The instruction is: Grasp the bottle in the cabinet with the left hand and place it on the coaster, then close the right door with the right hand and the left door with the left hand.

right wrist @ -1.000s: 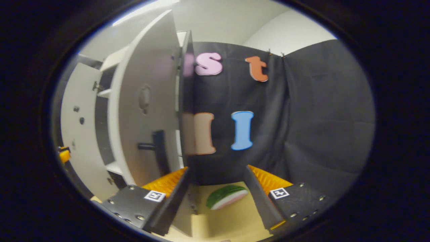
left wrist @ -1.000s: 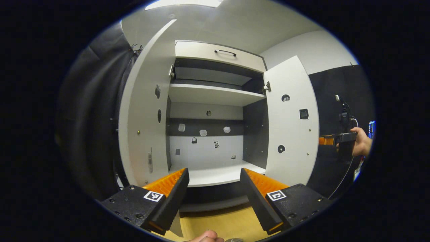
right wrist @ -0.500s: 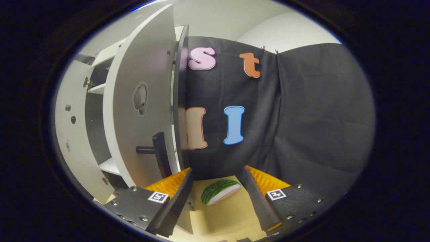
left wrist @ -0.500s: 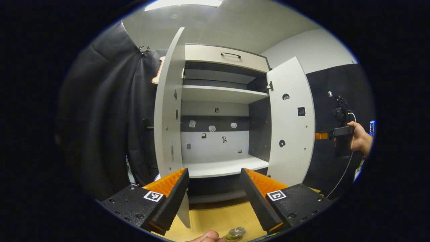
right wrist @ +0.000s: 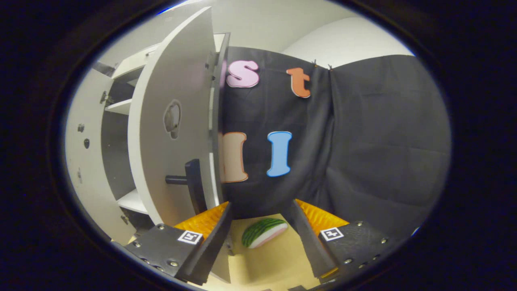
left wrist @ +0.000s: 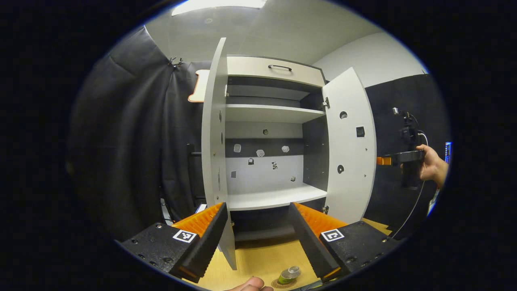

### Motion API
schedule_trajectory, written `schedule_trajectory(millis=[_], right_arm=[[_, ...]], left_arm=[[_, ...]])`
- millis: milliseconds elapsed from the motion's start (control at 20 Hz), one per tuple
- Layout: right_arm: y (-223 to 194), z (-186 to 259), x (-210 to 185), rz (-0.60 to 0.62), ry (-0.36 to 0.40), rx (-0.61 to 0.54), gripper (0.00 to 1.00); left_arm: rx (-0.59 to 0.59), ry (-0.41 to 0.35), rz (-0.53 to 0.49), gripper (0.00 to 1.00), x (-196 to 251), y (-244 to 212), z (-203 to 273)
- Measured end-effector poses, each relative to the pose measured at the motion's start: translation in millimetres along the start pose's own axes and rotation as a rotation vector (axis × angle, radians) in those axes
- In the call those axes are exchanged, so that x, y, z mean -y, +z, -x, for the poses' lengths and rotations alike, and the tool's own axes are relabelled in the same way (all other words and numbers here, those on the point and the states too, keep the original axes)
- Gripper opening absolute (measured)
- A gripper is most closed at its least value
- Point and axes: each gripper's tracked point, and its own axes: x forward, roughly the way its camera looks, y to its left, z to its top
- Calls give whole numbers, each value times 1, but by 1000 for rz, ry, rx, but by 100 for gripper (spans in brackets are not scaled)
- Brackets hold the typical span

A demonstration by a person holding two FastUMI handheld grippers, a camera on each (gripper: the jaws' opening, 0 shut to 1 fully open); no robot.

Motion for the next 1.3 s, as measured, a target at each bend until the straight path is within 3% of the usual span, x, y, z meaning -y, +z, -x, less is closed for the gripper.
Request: schedule_trajectory(millis=[50, 100, 150, 500, 600, 700, 750, 850, 950, 1000, 1050, 1300], right_arm=[[-2, 0, -10, -9, 30, -10, 87], [-3, 1, -18, -15, 47, -16, 91], [-3, 2, -26, -15, 63, -18, 86], [-12, -1, -80, -62, 151, -55, 86], [-13, -4, -94, -86, 177, -62, 91], [-9, -6, -112, -122, 222, -58, 87], [-8, -5, -125, -141, 259, -58, 93], [-4, -1, -145, -184, 325, -61, 95], [-2, 0, -157, -213, 346, -71, 96], [-1, 0, -161, -223, 350, -81, 89], [0, 0, -169, -232, 362, -87, 96], [11, 5, -179, -230, 384, -60, 96]], left_arm=[[4, 1, -1, 96, -1, 4, -1], [7, 3, 1, 96, -2, 7, -1], [13, 5, 4, 96, -3, 9, -2], [20, 51, -13, 96, -30, 14, 8], [18, 71, -15, 96, -41, 14, 14], [19, 98, -18, 97, -55, 16, 19], [19, 113, -21, 97, -63, 14, 22], [11, 145, -29, 97, -80, 11, 25], [-3, 179, -30, 97, -98, 6, 29], [-9, 195, -26, 96, -109, 5, 31], [-18, 211, -25, 96, -118, 2, 33], [-53, 278, -18, 97, -166, -11, 31]])
